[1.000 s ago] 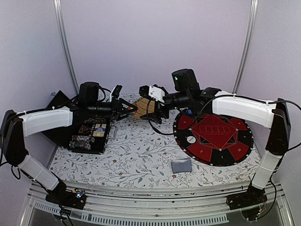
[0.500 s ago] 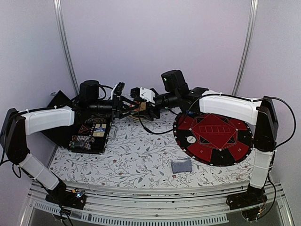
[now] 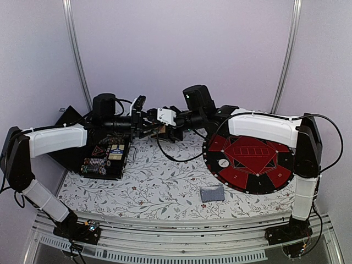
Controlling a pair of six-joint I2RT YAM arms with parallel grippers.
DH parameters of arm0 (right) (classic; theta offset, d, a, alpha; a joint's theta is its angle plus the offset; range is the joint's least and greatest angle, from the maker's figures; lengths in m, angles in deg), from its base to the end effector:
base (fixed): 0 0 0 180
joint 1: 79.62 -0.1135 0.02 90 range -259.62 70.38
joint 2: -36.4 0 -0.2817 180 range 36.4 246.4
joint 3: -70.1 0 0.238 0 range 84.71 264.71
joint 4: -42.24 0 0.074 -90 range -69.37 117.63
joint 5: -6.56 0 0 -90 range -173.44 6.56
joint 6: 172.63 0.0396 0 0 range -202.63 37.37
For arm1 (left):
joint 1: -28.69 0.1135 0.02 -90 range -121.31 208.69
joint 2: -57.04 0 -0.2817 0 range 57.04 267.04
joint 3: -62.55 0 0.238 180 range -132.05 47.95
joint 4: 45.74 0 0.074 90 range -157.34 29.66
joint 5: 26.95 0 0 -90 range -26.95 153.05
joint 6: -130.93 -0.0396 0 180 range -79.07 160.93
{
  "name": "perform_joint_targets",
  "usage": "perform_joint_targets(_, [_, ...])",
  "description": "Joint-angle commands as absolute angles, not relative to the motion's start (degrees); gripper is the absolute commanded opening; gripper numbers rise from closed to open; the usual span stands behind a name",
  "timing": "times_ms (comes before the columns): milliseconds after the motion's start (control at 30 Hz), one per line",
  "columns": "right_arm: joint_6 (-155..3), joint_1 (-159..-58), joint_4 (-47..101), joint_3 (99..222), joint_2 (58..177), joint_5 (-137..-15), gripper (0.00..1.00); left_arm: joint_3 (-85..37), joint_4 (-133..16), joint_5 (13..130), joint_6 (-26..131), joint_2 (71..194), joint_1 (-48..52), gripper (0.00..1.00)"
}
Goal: Distribute texas hold em gaming equipment
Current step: Pass from the left arm to the right
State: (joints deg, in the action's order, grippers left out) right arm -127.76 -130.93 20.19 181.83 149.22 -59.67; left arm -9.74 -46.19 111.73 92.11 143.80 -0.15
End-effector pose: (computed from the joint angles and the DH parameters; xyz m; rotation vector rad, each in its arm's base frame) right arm 0.2805 0.3757 0.3253 -1.6350 1.0974 0.4793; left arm 0.2759 -0.1859 0.3095 0.2951 2.1002 -1.6838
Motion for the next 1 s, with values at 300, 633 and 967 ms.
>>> perform_joint_targets(300, [-130.7, -131.5, 22.2, 181.9, 150.3, -63.9, 0.58, -9.8, -42.2, 113.4, 92.7, 144.2, -0.6, 0.00])
perform_joint_targets(633, [-132.4, -131.5, 21.3, 182.2, 150.5, -64.6, 0.33, -9.8, -42.1, 113.4, 92.5, 144.1, -0.6, 0.00])
perform_joint_targets(967, [-130.5, -131.5, 19.7, 182.6, 149.4, -66.7, 0.02, -8.3, -39.3, 114.1, 93.9, 144.8, 0.3, 0.02])
